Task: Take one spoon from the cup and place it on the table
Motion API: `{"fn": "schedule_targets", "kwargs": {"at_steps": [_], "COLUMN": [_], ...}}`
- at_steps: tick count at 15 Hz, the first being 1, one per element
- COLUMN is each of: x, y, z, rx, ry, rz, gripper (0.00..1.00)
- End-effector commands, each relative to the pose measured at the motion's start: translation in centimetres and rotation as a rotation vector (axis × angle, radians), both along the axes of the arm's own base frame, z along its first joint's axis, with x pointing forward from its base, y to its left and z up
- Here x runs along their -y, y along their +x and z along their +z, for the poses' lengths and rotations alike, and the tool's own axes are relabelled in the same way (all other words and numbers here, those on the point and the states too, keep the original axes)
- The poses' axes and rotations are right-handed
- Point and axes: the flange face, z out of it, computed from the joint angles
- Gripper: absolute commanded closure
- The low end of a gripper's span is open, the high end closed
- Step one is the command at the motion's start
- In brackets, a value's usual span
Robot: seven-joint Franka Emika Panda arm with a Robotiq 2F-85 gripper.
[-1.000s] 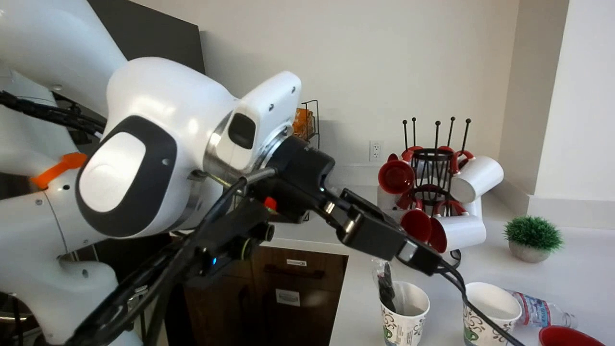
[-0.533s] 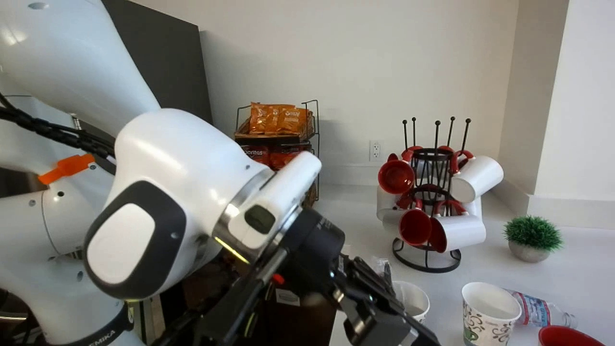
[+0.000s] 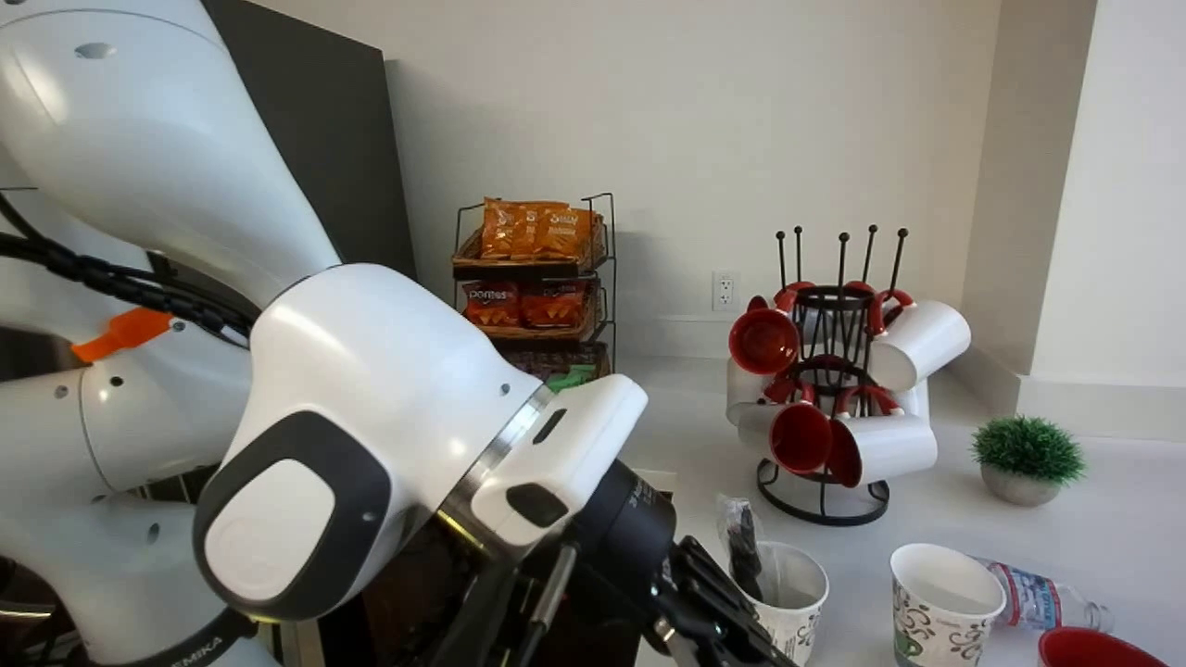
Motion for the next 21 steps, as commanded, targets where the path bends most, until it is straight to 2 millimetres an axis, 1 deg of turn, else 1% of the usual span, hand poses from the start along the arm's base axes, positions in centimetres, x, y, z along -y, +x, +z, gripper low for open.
{"fn": "schedule_targets", "kwargs": {"at_steps": [1, 2, 6, 9, 12, 15, 19, 20, 21], "x": [-0.9, 0.1, 0.7, 1.1, 1.5, 1.1, -0.2, -0.5, -0.8], "y": [-0.5, -0.2, -1.1, -1.7, -2.7, -3.1, -3.0, -2.9, -2.8], "z": [-0.8, -0.9, -2.0, -3.9, -5.9, -8.2, -10.7, -11.2, -11.7], "rx": [0.003, -0.003, -0.016, -0.048, -0.062, -0.052, -0.018, -0.016, -0.014], "ry": [-0.008, -0.006, -0.012, -0.006, -0.024, -0.034, -0.028, -0.025, -0.021], "rz": [0.019, 0.026, 0.034, 0.061, 0.089, 0.116, 0.15, 0.157, 0.162], "gripper": [0.99, 0.99, 0.99, 0.99, 0.99, 0.99, 0.99, 0.75, 0.71]}}
